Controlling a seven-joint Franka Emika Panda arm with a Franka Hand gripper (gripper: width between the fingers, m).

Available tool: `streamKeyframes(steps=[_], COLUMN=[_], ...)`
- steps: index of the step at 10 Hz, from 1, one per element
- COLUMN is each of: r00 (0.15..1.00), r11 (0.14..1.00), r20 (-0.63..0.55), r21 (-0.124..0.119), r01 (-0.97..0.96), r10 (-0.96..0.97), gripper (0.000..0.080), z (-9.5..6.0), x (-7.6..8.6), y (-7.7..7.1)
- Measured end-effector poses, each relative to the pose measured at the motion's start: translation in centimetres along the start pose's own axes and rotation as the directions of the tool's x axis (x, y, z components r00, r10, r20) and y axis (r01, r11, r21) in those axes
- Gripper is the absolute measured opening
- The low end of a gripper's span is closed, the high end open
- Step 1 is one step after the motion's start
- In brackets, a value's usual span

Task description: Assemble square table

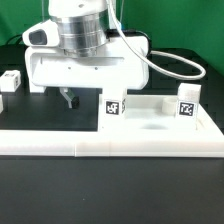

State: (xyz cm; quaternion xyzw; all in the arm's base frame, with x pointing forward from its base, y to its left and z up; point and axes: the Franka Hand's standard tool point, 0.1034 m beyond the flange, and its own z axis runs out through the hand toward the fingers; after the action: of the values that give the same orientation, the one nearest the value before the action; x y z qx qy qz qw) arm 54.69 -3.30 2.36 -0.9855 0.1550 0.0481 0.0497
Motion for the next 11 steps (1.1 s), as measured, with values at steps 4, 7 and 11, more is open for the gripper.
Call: streamKeyframes(steps=[4,7,11], r00=[1.0,1.0,1.0], r11=[1.0,1.0,1.0], r20=[0.005,0.005,0.005], r21=[-0.007,-0.01,-0.01], r01=[0.019,0.025,0.026], r10=[-0.019,-0.024,-0.026], gripper=[0.0084,0.0084,0.0084], z=[0.03,0.03,0.03], x=[-0.14,-0.15,-0.15], y=[0.04,0.04,0.04])
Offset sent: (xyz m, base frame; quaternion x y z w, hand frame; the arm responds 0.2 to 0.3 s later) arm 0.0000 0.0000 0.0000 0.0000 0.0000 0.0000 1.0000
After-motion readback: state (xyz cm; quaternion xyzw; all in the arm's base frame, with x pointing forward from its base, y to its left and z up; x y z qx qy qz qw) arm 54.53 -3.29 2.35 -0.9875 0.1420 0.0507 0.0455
